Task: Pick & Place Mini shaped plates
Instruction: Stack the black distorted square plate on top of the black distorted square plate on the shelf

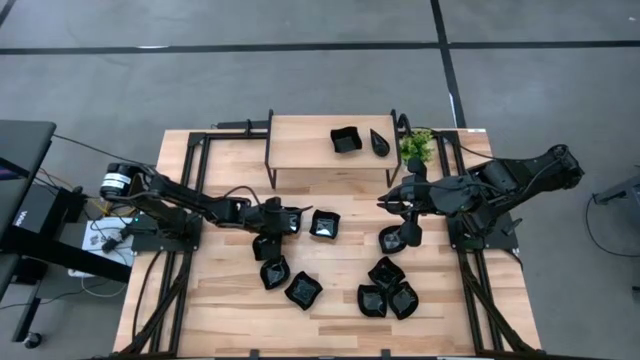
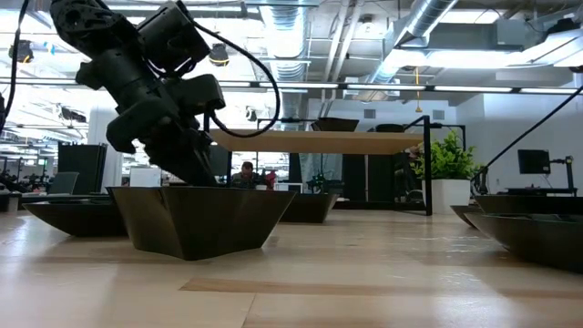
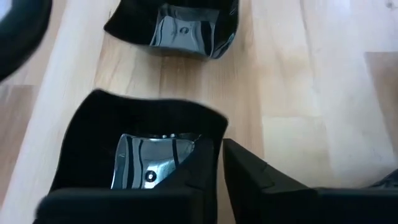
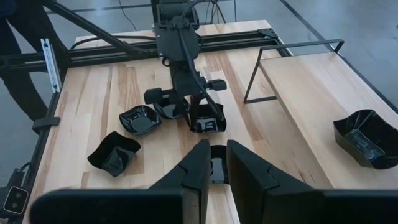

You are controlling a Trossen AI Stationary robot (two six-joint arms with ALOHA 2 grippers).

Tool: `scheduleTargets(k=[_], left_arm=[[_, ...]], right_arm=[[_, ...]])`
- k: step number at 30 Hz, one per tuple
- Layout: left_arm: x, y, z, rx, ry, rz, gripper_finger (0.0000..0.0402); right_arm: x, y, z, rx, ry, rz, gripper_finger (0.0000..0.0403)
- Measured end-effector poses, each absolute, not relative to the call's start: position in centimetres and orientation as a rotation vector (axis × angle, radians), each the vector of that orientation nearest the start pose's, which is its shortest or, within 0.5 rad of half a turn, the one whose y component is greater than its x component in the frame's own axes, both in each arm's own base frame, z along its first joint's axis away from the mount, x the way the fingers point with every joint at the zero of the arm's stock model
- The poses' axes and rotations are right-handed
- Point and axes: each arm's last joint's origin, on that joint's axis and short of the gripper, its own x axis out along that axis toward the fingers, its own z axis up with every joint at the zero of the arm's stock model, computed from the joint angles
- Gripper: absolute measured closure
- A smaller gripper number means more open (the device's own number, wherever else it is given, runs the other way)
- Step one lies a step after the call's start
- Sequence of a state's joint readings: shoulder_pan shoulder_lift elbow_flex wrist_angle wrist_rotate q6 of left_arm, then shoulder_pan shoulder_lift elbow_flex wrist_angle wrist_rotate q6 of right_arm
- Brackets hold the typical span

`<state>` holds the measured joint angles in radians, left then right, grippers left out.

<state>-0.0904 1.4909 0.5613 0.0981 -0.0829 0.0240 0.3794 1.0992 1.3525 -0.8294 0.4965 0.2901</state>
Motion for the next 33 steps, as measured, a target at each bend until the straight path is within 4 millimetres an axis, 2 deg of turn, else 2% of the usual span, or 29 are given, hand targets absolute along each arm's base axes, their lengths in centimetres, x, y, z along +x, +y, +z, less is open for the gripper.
scheduleTargets(k=[5, 9, 13, 17, 20, 25, 29, 33], left_arm=[[25.5, -2.6, 14.8, 0.181, 0.770, -0.046, 0.0394], [25.1, -2.7, 16.4, 0.222, 0.702, -0.039, 0.0394], [24.8, -2.7, 17.7, 0.176, 0.651, -0.020, 0.0395], [24.8, -2.6, 17.5, 0.132, 0.664, 0.003, 0.0389], [25.0, -2.7, 16.6, 0.132, 0.703, -0.001, 0.0368], [25.3, -2.9, 15.2, 0.100, 0.766, -0.033, 0.0312], [25.4, -3.2, 14.6, 0.109, 0.790, -0.042, 0.0269], [25.5, -3.0, 14.1, 0.130, 0.809, 0.000, 0.0242]], right_arm=[[19.1, 6.1, 40.7, 0.043, 0.498, -0.189, 0.0354], [19.1, 6.1, 40.7, 0.049, 0.498, -0.190, 0.0354], [19.1, 6.2, 40.7, 0.072, 0.496, -0.193, 0.0354], [19.1, 6.4, 40.7, 0.092, 0.501, -0.168, 0.0354], [19.0, 6.8, 40.7, 0.087, 0.503, -0.150, 0.0354], [18.9, 7.1, 40.7, 0.083, 0.505, -0.132, 0.0354], [18.8, 7.2, 40.7, 0.089, 0.505, -0.131, 0.0354], [18.8, 7.2, 40.7, 0.090, 0.505, -0.131, 0.0354]])
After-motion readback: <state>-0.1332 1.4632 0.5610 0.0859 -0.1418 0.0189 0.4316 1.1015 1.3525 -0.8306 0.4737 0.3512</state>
